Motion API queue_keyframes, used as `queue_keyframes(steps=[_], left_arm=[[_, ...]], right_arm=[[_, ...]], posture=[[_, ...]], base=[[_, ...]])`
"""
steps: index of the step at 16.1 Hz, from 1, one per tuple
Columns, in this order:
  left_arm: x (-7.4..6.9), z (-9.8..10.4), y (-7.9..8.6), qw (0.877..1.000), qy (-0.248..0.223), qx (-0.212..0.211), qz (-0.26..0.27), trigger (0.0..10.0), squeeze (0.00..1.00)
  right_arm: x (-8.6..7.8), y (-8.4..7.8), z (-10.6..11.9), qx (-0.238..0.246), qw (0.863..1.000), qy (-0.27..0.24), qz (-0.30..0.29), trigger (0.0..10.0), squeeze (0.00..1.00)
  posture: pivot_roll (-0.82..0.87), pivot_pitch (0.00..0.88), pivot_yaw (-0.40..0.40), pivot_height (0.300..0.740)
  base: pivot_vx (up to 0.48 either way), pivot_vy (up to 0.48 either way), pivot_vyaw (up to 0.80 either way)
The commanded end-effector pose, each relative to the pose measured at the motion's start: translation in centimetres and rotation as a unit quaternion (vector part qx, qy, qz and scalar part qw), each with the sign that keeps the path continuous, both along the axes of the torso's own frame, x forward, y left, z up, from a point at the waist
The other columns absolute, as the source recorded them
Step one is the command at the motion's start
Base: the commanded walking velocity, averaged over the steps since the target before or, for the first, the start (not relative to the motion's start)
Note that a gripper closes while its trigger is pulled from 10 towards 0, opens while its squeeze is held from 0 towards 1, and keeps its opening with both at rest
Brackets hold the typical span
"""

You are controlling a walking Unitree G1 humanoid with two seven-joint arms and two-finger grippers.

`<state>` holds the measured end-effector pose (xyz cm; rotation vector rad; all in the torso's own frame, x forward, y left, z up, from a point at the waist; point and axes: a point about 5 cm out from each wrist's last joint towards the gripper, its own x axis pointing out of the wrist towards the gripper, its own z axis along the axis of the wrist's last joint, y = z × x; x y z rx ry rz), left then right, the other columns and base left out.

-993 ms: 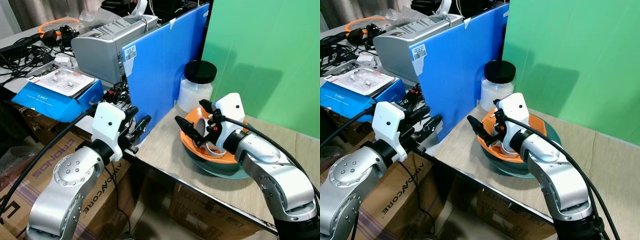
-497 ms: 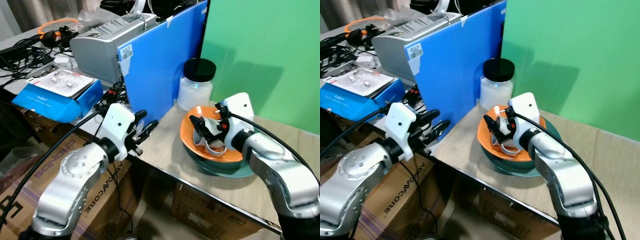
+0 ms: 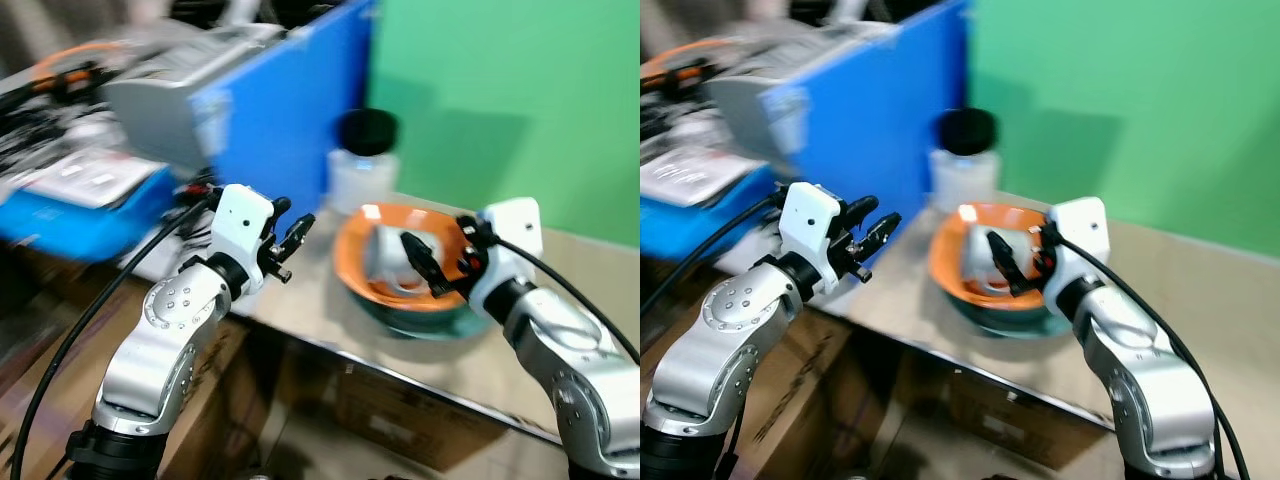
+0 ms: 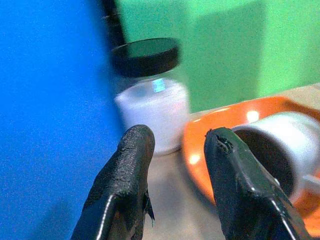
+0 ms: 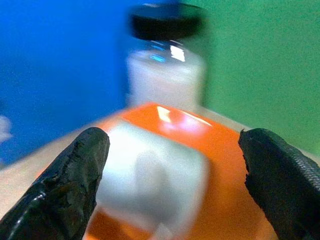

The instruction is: Setting the table

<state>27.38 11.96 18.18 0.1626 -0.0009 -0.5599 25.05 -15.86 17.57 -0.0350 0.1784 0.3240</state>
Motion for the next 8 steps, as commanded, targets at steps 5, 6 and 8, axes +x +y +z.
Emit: queue_keyframes(steps=[5, 6, 8], left_arm=[[-0.12, 0.17, -0.25, 1.000, -0.009, 0.008, -0.013, 10.0, 0.00], [-0.32, 0.14, -0.02, 1.000, -0.010, 0.009, -0.012, 10.0, 0.00], [-0.40, 0.06, 0.43, 1.000, -0.009, 0.015, -0.004, 10.0, 0.00]], right_arm=[[-0.54, 0.27, 1.46, 0.024, 0.999, -0.034, -0.001, 10.0, 0.00], [-0.52, 0.53, 1.64, 0.022, 0.999, -0.035, 0.012, 10.0, 0.00], [-0.49, 0.80, 1.61, 0.018, 0.999, -0.032, 0.026, 10.0, 0.00]], posture=[[0.04, 0.000, 0.068, 0.740], [0.05, 0.000, 0.060, 0.740], [0.05, 0.000, 0.054, 0.740]], base=[[0.296, 0.000, -0.64], [0.000, 0.000, 0.00], [0.000, 0.000, 0.00]])
